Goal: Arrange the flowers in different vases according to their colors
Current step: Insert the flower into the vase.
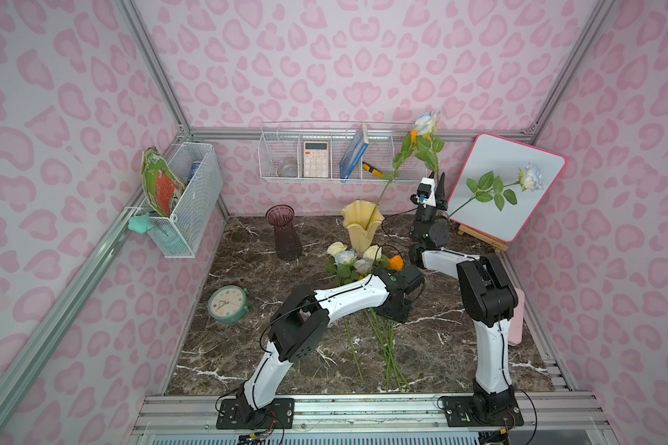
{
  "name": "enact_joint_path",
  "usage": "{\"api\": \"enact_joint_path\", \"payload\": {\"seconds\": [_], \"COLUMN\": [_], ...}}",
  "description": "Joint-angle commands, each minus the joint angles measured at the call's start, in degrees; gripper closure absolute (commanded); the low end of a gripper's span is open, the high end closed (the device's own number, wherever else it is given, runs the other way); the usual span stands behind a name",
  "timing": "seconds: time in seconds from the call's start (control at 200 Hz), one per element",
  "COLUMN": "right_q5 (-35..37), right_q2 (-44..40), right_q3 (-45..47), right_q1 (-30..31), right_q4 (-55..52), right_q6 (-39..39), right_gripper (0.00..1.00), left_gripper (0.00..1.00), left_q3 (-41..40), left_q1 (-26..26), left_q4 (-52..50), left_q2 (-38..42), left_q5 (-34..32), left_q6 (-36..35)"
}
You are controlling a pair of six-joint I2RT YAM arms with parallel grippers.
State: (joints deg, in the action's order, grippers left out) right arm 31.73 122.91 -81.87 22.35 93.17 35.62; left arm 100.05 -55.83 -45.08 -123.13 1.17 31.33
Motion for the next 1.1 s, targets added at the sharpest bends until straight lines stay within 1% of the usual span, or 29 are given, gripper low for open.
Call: {"api": "enact_joint_path", "payload": {"seconds": [0.0, 0.02, 0.09, 0.185, 0.265, 0.306, 0.406, 0.521, 0.631, 0.701, 0.771, 0.917, 1.097], "right_q5": [1.40, 1.37, 1.54, 1.51, 1.73, 1.98, 2.34, 0.75, -2.45, -2.08, -3.05, -1.52, -1.00], "right_q2": [-0.39, -0.46, -1.14, -2.06, -2.38, -2.47, -3.17, -4.52, -7.80, -9.25, -11.47, -15.69, -20.93], "right_q3": [-0.09, 0.01, 0.64, 1.53, 1.87, 1.95, 2.63, 3.38, 7.92, 8.40, 10.77, 13.87, 16.53], "right_q1": [0.41, 0.54, 0.83, 1.00, 1.20, 1.25, 1.97, 2.87, 5.35, 7.49, 9.40, 12.53, 15.63], "right_q4": [14.48, 14.49, 14.47, 14.45, 14.45, 14.41, 14.46, 14.42, 14.44, 14.44, 14.41, 14.49, 14.46], "right_q6": [0.45, 0.59, 0.33, 0.02, 0.07, 0.07, 0.04, 0.22, 0.79, 3.07, 4.09, 5.30, 9.46], "right_gripper": [0.30, 0.28, 0.27, 0.27, 0.32, 0.32, 0.32, 0.29, 0.28, 0.26, 0.25, 0.24, 0.23], "left_gripper": [0.51, 0.52, 0.51, 0.51, 0.52, 0.52, 0.52, 0.52, 0.52, 0.52, 0.52, 0.51, 0.51], "left_q3": [-0.01, -0.15, -0.56, -1.35, -1.86, -2.19, -3.02, -3.55, -4.14, -4.24, -4.58, -5.98, -6.48], "left_q1": [0.11, 0.03, -0.06, -0.02, 0.00, -0.06, -0.02, -0.18, -0.36, -0.50, -0.68, -0.90, -1.55], "left_q4": [-0.51, -0.50, -0.38, 0.00, 0.16, 0.24, 0.65, 0.87, 1.21, 1.21, 1.26, 1.90, 2.13], "left_q2": [0.78, 0.86, 1.20, 1.90, 2.45, 2.62, 3.26, 3.68, 4.14, 4.43, 5.09, 6.89, 8.16], "left_q5": [-0.21, -0.12, -0.20, -0.37, -0.81, -0.91, -0.81, -1.14, -1.39, -1.74, -2.43, -3.58, -4.98], "left_q6": [-0.82, -0.83, -0.83, -0.75, -0.75, -0.66, -0.42, -0.48, -0.48, -0.48, -0.36, -0.13, -0.48]}}
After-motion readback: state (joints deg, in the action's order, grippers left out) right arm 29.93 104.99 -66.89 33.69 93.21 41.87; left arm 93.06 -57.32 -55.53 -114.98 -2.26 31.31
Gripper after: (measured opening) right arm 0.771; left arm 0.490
